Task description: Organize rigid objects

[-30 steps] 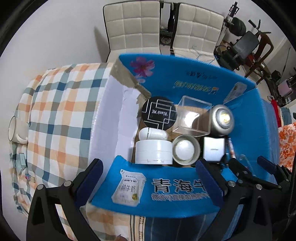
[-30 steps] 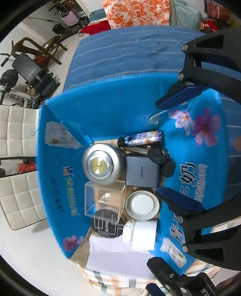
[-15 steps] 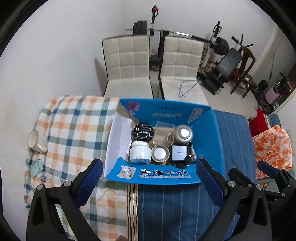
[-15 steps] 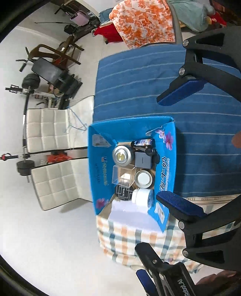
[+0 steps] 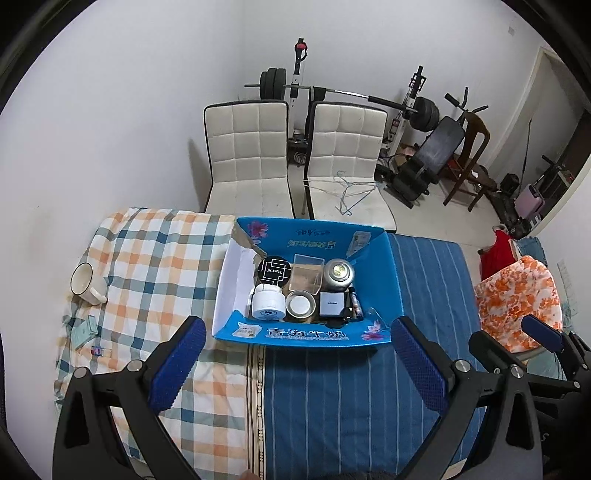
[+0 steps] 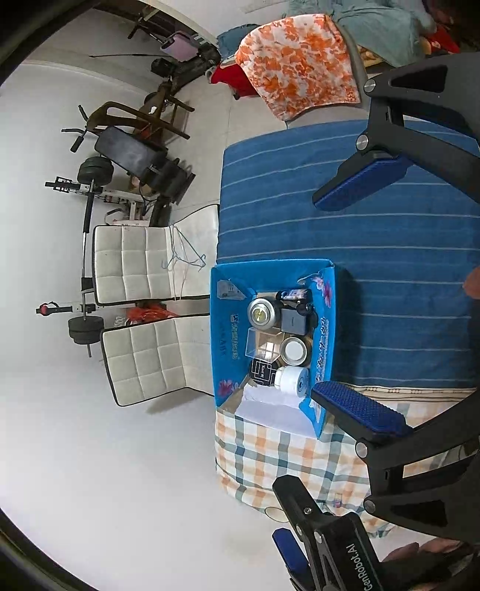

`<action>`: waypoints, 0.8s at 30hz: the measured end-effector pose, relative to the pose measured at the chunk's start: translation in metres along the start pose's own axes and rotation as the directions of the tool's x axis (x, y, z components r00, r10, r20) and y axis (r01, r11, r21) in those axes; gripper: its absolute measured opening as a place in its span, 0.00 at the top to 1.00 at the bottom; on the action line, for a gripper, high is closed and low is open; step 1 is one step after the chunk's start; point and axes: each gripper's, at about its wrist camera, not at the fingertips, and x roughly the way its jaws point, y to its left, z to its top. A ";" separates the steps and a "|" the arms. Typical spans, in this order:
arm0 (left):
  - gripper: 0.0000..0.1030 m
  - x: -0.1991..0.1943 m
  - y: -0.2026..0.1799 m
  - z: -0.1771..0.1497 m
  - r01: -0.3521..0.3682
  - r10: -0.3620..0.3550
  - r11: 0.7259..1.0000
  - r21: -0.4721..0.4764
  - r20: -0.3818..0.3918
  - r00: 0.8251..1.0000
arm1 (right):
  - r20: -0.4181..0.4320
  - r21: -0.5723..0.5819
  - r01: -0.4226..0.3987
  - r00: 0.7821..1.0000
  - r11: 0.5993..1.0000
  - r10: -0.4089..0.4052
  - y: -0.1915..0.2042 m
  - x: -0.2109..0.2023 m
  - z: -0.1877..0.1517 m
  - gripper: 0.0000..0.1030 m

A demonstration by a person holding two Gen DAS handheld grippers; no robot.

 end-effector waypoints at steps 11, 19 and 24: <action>0.00 -0.006 -0.002 -0.014 -0.022 0.021 1.000 -0.003 -0.016 1.000 | -0.007 0.006 0.038 0.999 0.999 -0.038 -0.012 -0.011 -0.013 0.07; 0.00 0.010 0.001 -0.025 -0.061 0.061 0.998 -0.007 -0.039 0.997 | -0.004 -0.012 0.099 0.995 0.995 -0.099 -0.013 0.008 -0.018 0.07; 0.00 0.022 0.004 -0.031 -0.067 0.067 0.998 -0.009 -0.071 0.995 | -0.026 -0.012 0.100 0.995 0.995 -0.100 -0.015 0.019 -0.020 0.07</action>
